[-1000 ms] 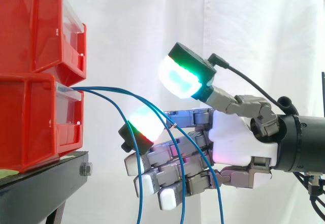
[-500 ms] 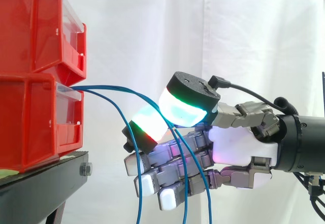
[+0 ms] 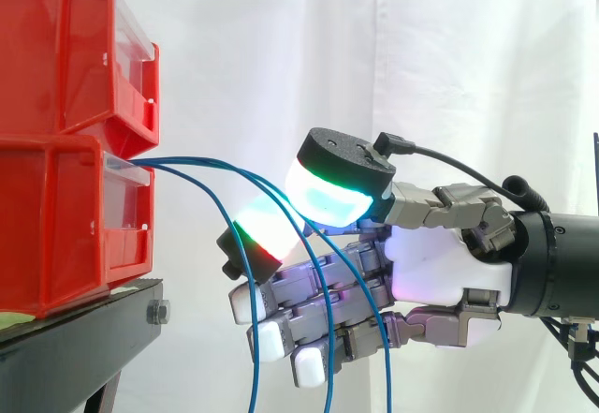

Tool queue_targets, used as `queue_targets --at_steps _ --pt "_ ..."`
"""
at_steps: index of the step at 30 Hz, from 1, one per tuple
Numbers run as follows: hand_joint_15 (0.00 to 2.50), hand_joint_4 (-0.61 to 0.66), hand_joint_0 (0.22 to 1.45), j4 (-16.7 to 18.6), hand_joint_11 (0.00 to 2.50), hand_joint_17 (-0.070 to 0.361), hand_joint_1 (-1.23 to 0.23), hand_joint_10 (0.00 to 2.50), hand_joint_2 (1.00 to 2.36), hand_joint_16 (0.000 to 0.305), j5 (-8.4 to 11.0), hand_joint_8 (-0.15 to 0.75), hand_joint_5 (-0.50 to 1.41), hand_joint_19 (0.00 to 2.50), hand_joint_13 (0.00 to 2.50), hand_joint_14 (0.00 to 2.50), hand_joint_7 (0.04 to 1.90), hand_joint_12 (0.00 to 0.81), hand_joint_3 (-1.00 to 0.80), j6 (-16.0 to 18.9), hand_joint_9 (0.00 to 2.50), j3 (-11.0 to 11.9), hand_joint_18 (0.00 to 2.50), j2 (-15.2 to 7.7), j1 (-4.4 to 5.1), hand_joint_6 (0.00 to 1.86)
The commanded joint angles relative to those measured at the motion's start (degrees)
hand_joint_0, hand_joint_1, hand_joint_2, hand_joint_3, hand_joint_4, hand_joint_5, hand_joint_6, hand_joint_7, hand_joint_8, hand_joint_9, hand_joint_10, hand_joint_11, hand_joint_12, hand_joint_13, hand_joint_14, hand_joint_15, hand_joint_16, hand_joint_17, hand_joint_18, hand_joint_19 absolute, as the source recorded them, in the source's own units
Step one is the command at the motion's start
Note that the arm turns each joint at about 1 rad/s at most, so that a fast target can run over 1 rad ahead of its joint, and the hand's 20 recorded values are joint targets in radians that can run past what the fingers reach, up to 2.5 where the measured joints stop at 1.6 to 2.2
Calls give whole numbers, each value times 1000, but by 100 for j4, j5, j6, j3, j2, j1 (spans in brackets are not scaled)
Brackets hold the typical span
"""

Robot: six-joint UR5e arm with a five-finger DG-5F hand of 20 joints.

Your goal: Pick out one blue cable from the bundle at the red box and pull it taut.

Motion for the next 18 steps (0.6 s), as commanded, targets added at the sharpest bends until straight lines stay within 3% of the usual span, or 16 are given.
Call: queue_targets --at_steps 1,18 --pt "560 63 600 0 653 111 -492 23 1020 49 -2 267 -236 615 766 21 948 353 -160 0 703 0 690 -1 -1 860" --pt "562 81 591 0 655 110 -554 21 1022 49 -2 267 -231 624 775 21 939 347 -135 0 712 0 698 -1 -1 886"
